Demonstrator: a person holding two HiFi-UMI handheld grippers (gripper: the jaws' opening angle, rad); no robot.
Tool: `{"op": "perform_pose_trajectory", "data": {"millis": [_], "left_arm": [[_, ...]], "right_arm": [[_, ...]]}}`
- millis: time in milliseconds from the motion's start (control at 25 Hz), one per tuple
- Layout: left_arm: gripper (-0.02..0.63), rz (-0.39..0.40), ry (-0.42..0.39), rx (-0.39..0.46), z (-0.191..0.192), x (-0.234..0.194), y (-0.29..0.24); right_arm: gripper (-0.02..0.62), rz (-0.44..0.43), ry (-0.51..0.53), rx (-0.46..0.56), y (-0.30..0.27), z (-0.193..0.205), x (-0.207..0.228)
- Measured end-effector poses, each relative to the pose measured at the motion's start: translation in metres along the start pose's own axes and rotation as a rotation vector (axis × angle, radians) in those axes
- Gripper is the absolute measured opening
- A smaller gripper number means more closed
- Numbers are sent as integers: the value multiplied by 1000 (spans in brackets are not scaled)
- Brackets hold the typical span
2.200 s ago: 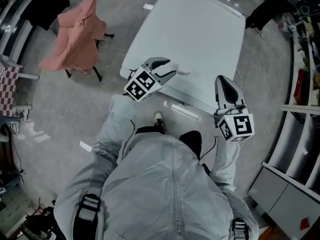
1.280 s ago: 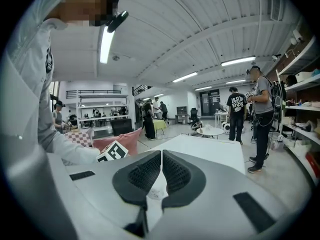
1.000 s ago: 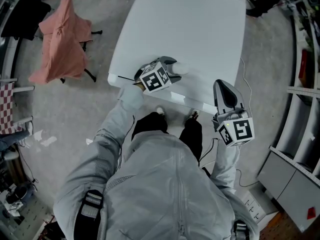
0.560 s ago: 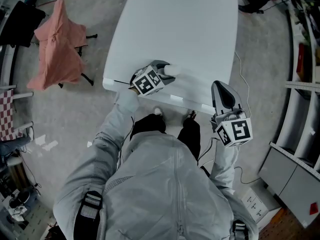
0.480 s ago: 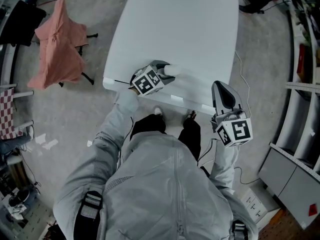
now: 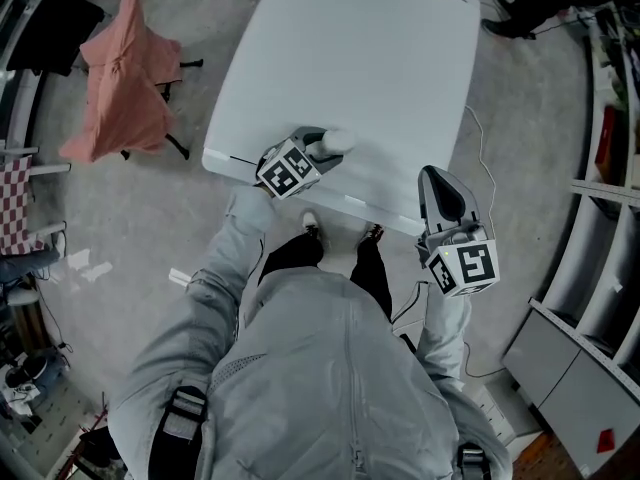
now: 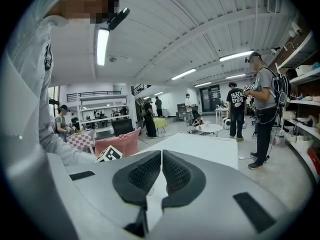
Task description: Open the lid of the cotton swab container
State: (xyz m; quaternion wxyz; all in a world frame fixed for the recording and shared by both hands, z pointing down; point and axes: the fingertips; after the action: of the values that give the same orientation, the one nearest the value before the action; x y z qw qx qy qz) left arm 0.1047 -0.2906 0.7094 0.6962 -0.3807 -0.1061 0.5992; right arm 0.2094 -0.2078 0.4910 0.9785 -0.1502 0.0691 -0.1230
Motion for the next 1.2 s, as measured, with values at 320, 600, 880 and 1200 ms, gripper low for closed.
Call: {"op": "perform_pose_trajectory", "data": {"millis": [320,600,880,1200], "left_arm": [[238,-82,57,61,-39,27,12],[238,-174,79,119,-72,61,39],[236,-248,97,239,-110,99,78],[236,-214,89,403,-151,149,140]], "right_arm": [[35,-89,24,37,13,-16,30],[35,-193,67,98,33,-37,45],[35,-257,122,173,62,-64,56],[35,-300,191,291,85,-106,37]]}}
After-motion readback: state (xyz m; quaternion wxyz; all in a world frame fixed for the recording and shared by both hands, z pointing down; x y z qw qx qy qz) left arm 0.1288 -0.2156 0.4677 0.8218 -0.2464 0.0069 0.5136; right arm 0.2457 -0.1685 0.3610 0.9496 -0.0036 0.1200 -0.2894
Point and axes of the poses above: the fingertips, and each gripper's own axes: y backward along the fingers, x to its right, z out of its underside, and after that the axes turned 14 degrees about y, right-handed
